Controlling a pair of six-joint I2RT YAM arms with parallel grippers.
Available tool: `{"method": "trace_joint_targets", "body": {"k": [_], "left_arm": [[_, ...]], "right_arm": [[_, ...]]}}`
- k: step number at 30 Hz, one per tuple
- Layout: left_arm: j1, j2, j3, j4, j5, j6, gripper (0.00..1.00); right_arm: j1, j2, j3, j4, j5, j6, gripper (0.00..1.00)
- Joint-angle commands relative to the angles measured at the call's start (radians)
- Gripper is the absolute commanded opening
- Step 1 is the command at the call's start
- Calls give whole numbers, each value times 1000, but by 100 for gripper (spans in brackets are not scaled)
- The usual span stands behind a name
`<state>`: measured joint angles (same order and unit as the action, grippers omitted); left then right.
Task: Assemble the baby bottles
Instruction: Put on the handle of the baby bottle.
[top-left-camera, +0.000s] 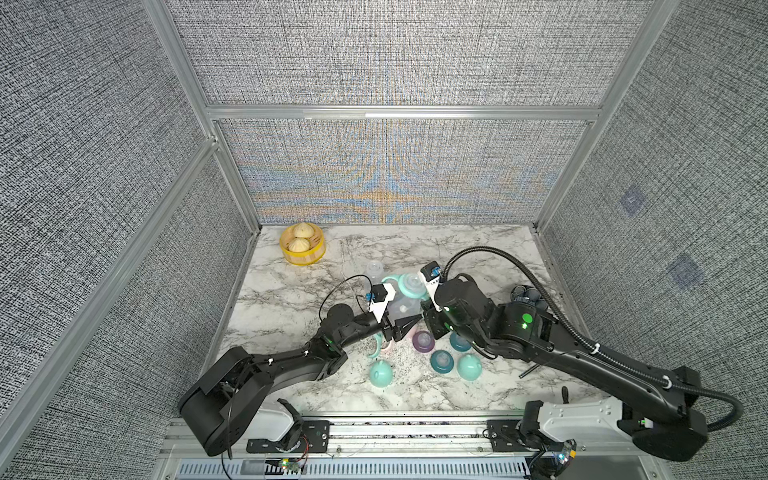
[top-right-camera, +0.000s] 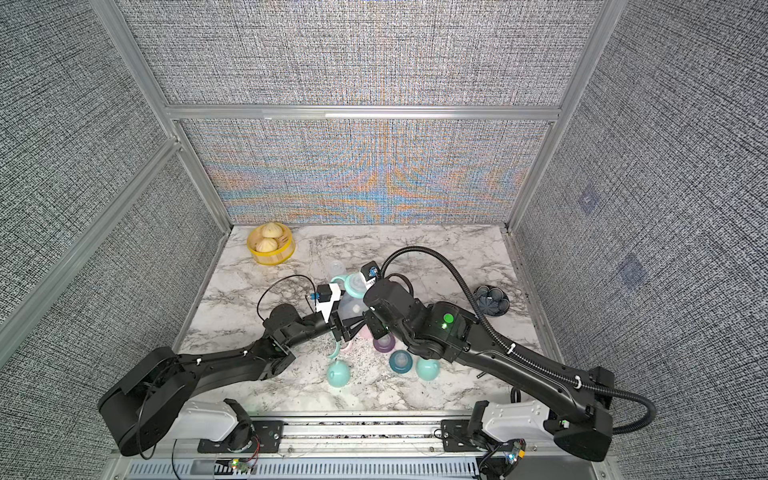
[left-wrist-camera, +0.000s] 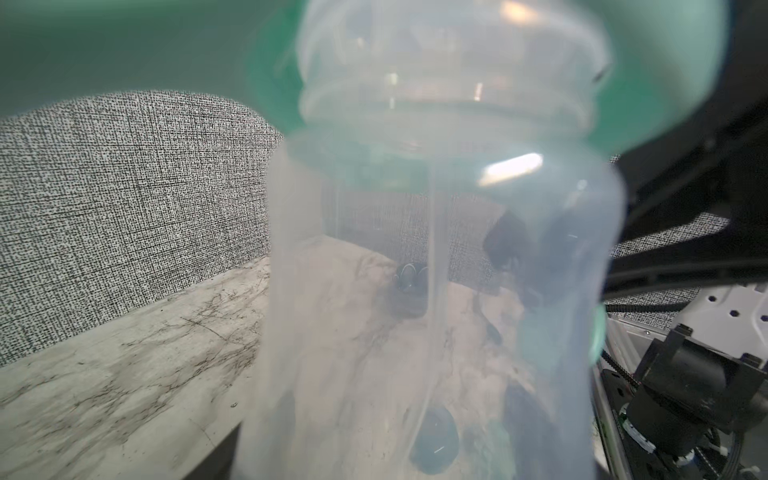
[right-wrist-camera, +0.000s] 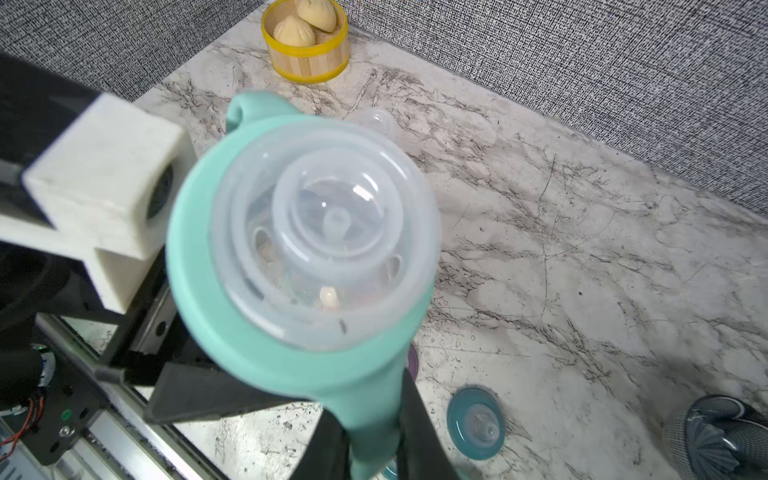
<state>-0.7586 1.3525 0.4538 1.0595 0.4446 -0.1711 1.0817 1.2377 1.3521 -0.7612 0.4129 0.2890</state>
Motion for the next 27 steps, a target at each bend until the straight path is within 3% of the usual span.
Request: {"method": "trace_joint_targets", "body": {"k": [1, 11, 18, 23, 27], "left_arm": [[1, -25, 10, -43, -15, 28, 0], [0, -53, 11, -58, -9, 20, 0], [1, -56, 8, -71, -18, 28, 0], [4, -78, 13, -123, -29, 44, 0], [6, -115, 2, -139, -68, 71, 0]], "right_arm": [[4, 9, 33, -91, -39, -73, 8], [5, 46, 73, -151, -102, -139, 10], [-7, -4, 71, -156, -95, -103, 58], [-74, -71, 69, -199, -170, -62, 75], [-143, -117, 29, -251, -195, -37, 81]]}}
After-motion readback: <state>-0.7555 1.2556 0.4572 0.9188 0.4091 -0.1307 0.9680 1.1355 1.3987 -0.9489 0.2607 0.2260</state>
